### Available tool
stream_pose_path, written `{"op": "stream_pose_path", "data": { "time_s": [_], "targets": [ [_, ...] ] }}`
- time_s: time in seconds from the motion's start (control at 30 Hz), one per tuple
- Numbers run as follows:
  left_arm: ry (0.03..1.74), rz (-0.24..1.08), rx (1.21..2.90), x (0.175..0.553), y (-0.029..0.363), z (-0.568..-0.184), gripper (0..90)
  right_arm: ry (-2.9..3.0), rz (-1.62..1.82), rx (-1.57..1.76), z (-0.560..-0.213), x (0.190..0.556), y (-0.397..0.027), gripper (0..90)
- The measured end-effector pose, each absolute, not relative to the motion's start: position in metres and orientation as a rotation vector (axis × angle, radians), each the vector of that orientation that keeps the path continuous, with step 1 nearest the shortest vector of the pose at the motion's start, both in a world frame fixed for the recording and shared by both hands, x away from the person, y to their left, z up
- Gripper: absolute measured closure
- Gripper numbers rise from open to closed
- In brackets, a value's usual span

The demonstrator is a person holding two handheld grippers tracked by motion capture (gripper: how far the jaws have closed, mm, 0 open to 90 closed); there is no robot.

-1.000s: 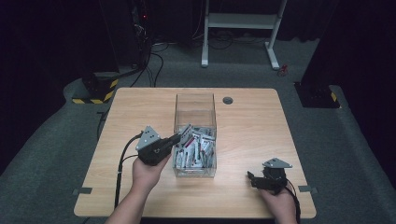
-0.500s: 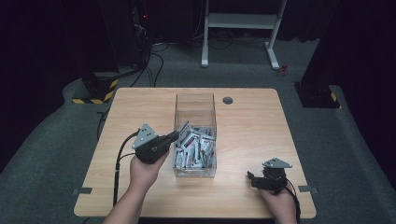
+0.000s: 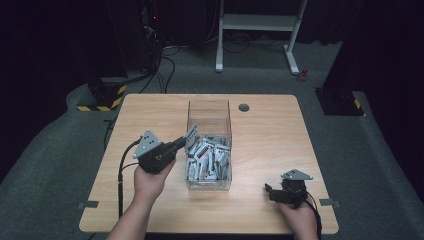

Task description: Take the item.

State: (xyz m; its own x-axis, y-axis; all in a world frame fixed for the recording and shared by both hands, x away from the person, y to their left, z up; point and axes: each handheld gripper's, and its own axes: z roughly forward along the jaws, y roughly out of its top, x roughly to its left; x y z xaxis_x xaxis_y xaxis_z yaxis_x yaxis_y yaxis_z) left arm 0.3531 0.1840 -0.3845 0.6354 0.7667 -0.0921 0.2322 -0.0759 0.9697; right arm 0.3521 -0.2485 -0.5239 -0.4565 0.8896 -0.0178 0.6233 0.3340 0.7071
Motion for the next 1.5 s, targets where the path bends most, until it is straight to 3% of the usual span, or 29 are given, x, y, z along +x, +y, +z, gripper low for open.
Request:
{"op": "stream_pose_path", "data": {
  "time_s": [1.5],
  "targets": [
    [0.942, 0.639, 1.588, 0.343, 0.242, -0.381, 89.8, 2.203, 0.9, 1.333, -0.524, 0.353, -0.249, 14.6]
  ]
}}
